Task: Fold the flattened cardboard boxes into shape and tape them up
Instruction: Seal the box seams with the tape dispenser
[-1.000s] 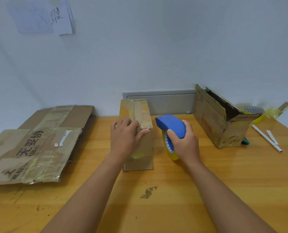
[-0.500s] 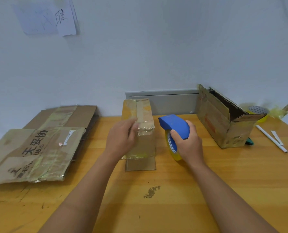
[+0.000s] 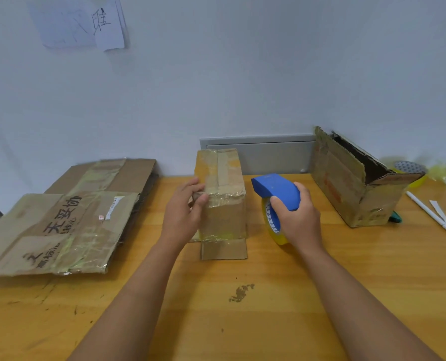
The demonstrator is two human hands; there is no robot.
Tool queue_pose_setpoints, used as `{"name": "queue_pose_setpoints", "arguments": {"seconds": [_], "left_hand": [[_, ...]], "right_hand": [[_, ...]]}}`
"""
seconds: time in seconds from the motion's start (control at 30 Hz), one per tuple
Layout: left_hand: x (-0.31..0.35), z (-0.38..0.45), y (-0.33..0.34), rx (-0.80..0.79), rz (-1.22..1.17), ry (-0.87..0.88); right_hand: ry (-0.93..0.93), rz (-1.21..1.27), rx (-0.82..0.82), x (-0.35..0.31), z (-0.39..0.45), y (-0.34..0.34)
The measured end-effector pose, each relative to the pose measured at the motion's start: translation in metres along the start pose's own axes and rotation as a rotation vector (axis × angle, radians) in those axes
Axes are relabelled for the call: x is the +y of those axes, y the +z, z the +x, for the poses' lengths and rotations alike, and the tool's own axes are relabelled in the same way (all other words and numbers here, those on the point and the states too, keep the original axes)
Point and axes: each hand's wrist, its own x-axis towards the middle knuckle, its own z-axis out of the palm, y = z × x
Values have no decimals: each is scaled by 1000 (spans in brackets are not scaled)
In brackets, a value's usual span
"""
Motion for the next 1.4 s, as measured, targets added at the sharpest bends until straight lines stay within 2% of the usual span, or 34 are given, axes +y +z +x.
{"name": "queue_pose_setpoints", "arguments": {"seconds": [0.13,0.2,0.37,0.73,0.9,1.0,1.17,1.23,1.33,1.4], "left_hand": [[17,-3,16,23,-131,-72],[20,-7,21,2,-157,-32],[15,-4,17,-6,-107,11],[11,-6,18,-153,-87,12],[21,0,25,-40,-74,-26],[30,5,27,-39,42,1],[45,2,31,-115,511,192],[51,0,37,-131,557,259],[58,0,46,-31,581,289],[64,5,56,2,681,289]], "right_hand": [[4,-3,4,0,0,1],[4,-2,2,0,-1,0],[-6,-16,5,1,-3,-1],[-8,-28,18,2,-4,0],[-9,-38,23,2,-5,0],[-2,-42,23,2,-5,0],[-9,-37,16,2,-5,0],[-7,-38,14,3,-5,0],[-6,-32,5,2,-6,-1],[-7,-32,6,2,-7,-2]]}}
